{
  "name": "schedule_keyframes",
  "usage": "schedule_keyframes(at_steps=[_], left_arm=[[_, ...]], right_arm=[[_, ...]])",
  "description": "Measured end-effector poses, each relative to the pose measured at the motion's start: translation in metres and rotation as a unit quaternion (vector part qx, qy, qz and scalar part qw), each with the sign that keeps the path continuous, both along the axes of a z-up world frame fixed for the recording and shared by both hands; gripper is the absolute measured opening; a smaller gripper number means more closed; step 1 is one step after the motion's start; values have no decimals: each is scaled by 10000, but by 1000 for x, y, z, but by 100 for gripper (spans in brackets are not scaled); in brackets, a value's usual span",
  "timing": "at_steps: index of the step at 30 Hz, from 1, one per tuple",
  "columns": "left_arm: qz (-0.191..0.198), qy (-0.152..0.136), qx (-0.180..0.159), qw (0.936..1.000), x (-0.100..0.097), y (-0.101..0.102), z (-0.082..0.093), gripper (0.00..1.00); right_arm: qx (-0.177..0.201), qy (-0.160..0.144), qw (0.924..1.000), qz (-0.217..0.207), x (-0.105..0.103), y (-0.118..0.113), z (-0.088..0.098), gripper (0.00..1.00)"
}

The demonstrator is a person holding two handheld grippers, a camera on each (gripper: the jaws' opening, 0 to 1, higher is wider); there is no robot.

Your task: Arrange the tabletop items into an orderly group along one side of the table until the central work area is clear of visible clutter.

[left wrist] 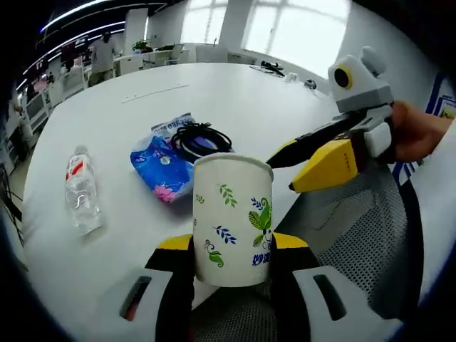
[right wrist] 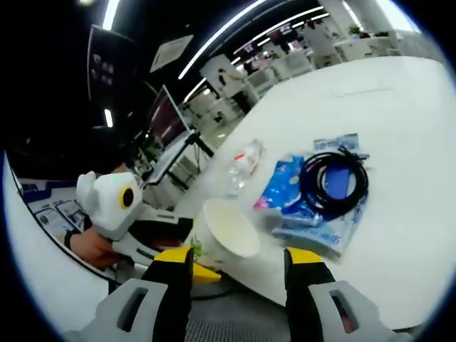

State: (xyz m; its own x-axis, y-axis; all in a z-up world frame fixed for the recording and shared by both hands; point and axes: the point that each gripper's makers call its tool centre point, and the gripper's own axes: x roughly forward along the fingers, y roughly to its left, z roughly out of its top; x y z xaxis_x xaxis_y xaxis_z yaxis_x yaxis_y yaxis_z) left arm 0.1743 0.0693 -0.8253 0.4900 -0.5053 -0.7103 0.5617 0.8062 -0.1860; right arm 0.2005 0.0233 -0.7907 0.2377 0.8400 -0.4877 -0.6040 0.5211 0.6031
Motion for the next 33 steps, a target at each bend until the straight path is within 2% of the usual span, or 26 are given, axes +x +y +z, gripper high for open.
schedule_keyframes(at_steps=[7,10,16,25,28,33], left_arm=[[-520,-81,207,9984,-9,-17,0,39],[-691,-98,268,9972,-10,-21,1,39],[-1007,-162,515,9934,-13,-24,0,39],[-1427,-378,676,9867,-14,-36,6,39],[-1468,-377,717,9858,-16,-37,6,39],[-1189,-278,445,9915,-15,-38,6,39]], right_arm=[[225,179,9996,58,-11,10,6,46],[140,161,9992,346,-21,16,4,44],[143,172,9984,516,-28,22,7,40],[335,345,9968,634,-32,26,9,24],[369,373,9960,721,-35,28,12,20],[583,393,9951,701,-30,29,21,12]])
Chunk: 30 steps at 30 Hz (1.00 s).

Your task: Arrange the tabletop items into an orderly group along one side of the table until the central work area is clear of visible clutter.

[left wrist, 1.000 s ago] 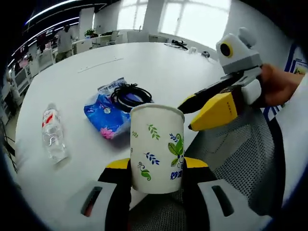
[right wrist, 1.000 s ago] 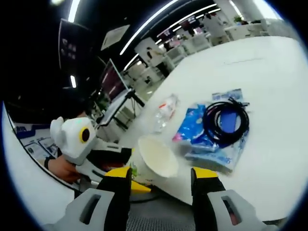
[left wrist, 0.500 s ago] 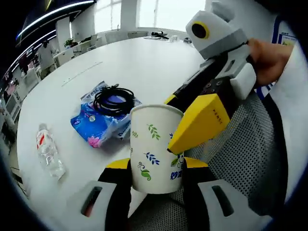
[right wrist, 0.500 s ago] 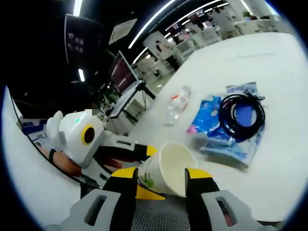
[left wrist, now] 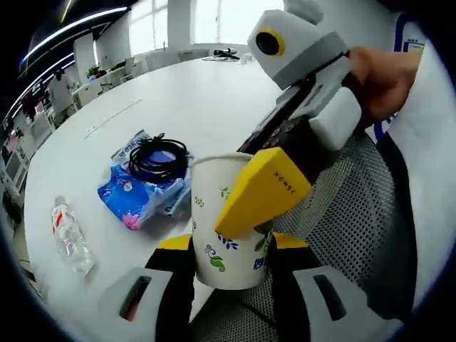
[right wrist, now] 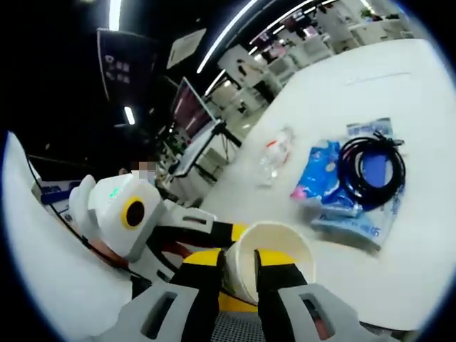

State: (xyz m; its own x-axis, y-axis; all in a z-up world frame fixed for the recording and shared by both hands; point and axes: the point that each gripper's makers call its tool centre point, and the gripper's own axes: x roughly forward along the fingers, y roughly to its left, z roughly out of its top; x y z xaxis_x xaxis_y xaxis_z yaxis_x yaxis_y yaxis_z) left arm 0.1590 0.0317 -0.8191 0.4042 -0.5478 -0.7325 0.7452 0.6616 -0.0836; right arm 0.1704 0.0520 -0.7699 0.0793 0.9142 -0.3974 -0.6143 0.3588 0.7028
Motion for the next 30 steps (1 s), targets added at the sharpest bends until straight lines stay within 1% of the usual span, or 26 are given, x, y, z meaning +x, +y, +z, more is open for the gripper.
schedule_keyframes(at_steps=[2,6,12,18,21,23,25,27,29,30], left_arm=[[46,13,3,10000,0,-1,0,39],[181,20,-37,9998,3,-1,-5,40],[389,25,-126,9992,9,-6,-4,40],[636,8,-325,9974,18,-14,-3,41],[727,-29,-360,9967,23,-18,-3,41],[770,-57,-346,9964,25,-21,-2,41],[837,-88,-359,9958,27,-20,-1,40],[934,-85,-395,9948,29,-17,0,38],[1109,-111,-374,9931,33,-9,1,33],[1122,-92,-381,9929,34,-6,1,32]], right_arm=[[59,25,10000,18,0,2,1,8],[38,-15,9998,169,0,1,2,2],[-66,-55,9996,261,2,-3,2,1],[-216,-211,9991,290,14,-15,2,1],[-257,-268,9989,284,18,-18,4,1],[-321,-296,9988,232,24,-22,2,1],[-354,-280,9988,203,29,-24,1,1],[-409,-332,9984,211,32,-25,-1,1],[-464,-418,9979,167,38,-26,-3,0],[-451,-416,9980,169,38,-25,-3,0]])
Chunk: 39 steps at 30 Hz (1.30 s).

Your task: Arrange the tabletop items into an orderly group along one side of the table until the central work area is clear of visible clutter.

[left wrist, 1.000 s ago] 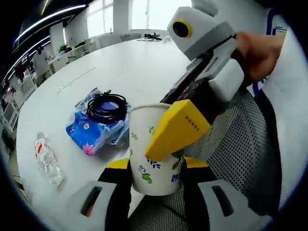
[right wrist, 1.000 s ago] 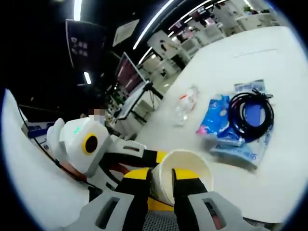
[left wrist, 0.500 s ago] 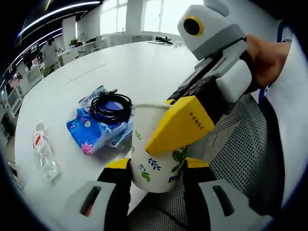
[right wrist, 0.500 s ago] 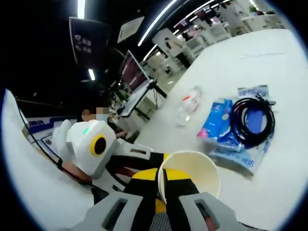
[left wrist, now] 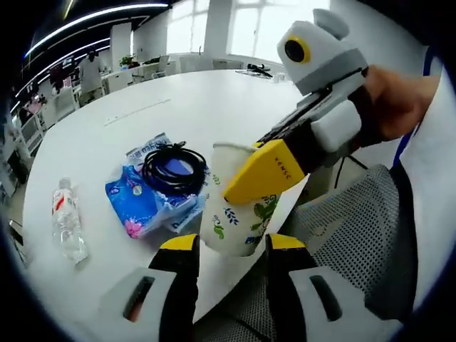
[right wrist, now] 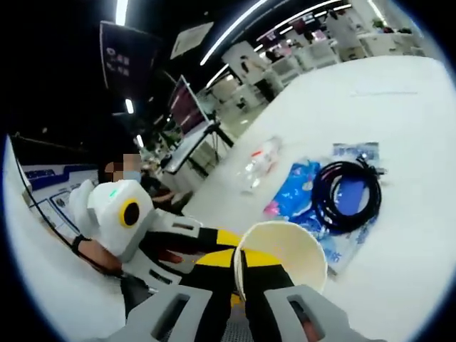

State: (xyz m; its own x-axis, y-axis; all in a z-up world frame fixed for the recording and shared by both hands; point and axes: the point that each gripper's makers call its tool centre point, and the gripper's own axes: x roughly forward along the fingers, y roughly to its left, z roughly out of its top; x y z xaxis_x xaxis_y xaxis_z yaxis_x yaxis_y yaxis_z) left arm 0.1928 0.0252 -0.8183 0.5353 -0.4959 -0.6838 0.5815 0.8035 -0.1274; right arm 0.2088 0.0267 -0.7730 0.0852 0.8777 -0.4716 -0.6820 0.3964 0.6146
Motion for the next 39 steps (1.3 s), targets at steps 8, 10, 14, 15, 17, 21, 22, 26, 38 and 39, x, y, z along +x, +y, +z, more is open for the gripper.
schedule_keyframes(at_steps=[8,10,14,15,17,21,22,26,38,39], left_arm=[[514,-32,-326,9981,3,17,13,28],[710,-38,-442,9965,4,25,15,28],[1188,-28,-963,9882,9,37,21,28],[1219,-50,-945,9880,9,40,22,28],[1280,-78,-870,9879,7,46,21,28],[1523,-149,-858,9845,6,59,27,28],[1567,-164,-854,9838,5,62,29,28],[1774,-201,-841,9803,1,80,28,28],[2421,-321,-897,9656,3,125,37,29],[2444,-325,-894,9650,3,127,37,29]], right_arm=[[-26,-100,9999,-69,10,1,-2,0],[-4,-42,9998,-192,14,0,-2,0],[8,105,9995,-312,14,-1,-3,0],[-21,101,9995,-315,14,-2,-4,0],[-51,108,9994,-326,15,-3,-5,0],[-44,177,9992,-363,13,-4,-4,0],[-72,160,9992,-369,13,-6,-5,0],[-128,157,9990,-387,16,-7,-8,0],[-153,487,9940,-967,52,2,-10,0],[-130,519,9936,-998,54,4,-10,0]])
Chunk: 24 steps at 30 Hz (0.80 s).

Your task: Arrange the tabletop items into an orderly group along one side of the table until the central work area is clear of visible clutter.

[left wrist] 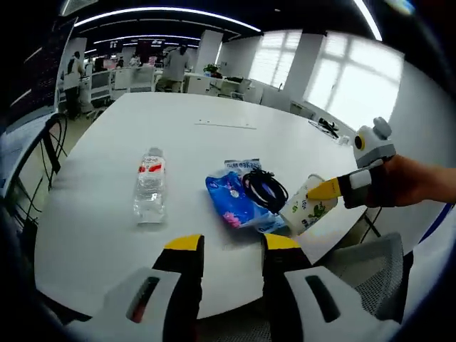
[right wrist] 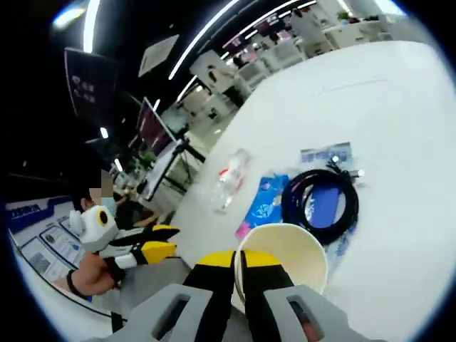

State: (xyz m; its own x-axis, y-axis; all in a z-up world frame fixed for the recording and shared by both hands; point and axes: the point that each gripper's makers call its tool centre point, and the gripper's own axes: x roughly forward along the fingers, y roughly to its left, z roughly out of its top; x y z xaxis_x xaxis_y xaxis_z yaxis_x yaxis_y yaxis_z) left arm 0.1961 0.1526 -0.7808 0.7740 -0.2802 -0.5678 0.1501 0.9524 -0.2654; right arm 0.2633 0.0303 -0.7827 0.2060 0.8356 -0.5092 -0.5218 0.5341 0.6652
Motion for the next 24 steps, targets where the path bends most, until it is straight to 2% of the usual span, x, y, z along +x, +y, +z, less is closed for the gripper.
schedule_keyframes(at_steps=[3,5,8,11,17,19,24], left_arm=[[161,10,-16,9999,1,14,-1,30],[272,-10,-72,9996,2,17,1,30],[336,-39,-90,9994,4,24,3,30],[534,-94,-435,9976,6,32,4,31],[820,-113,-378,9959,3,53,7,33],[890,-120,-357,9953,0,68,6,33],[1036,-129,-258,9942,4,73,10,33]], right_arm=[[-17,79,9999,-96,7,5,-1,0],[-138,164,9997,-152,9,6,-4,0],[-128,245,9995,-181,12,10,-5,0],[-156,251,9992,-259,20,15,-4,0],[-47,194,9992,-350,35,31,6,0],[-47,133,9995,-286,39,37,10,0],[-87,75,9998,-184,52,49,10,0]])
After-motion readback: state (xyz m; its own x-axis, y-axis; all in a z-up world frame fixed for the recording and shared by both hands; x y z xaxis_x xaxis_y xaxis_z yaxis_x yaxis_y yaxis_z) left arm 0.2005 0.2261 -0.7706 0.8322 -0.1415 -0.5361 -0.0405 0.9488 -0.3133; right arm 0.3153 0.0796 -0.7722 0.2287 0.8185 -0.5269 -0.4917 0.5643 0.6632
